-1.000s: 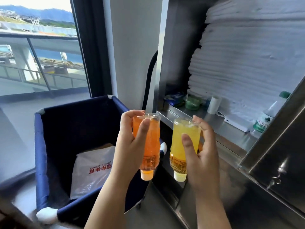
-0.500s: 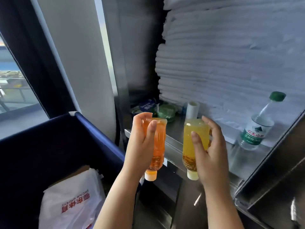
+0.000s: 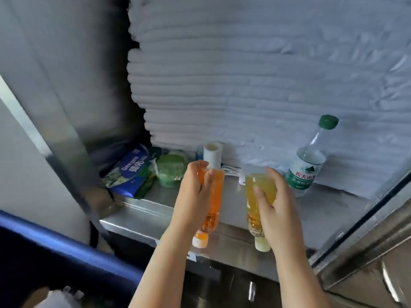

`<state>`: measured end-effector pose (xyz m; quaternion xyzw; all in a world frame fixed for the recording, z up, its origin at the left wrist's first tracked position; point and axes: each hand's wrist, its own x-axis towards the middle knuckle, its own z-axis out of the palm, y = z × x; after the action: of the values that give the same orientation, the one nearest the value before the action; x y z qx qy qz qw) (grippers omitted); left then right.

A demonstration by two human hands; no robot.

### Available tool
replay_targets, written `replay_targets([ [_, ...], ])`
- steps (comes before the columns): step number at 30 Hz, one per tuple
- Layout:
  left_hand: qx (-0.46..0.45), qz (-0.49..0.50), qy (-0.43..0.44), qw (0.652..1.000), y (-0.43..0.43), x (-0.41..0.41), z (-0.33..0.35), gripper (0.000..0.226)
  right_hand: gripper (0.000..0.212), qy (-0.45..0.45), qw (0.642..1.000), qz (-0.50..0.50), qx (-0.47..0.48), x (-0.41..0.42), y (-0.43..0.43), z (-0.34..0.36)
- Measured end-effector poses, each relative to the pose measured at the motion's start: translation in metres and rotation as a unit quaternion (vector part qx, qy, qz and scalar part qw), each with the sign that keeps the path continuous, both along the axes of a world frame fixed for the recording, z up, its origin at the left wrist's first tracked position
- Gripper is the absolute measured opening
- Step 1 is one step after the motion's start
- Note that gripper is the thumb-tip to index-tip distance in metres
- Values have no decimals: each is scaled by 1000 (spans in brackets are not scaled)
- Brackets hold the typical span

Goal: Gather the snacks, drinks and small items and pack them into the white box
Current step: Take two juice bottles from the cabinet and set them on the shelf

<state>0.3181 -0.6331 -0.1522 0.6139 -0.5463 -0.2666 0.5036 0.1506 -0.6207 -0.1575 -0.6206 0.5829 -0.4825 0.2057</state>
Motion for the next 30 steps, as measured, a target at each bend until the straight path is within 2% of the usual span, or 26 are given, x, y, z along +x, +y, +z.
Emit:
replay_targets([
  [6, 14, -53, -39, 998, -33, 12, -20, 35, 49, 24, 997, -66, 11, 18, -17, -11],
  [15, 48, -34, -67, 996, -61, 5, -28, 33, 47, 48, 994, -92, 36, 22, -43, -22],
  [23, 106, -32, -213, 971, -68, -7, -24, 36, 49, 75, 992, -88, 60, 9, -58, -30],
  [30, 130, -24, -286, 949, -71, -5, -23, 39, 48, 70, 994, -71, 55, 6, -58, -34],
])
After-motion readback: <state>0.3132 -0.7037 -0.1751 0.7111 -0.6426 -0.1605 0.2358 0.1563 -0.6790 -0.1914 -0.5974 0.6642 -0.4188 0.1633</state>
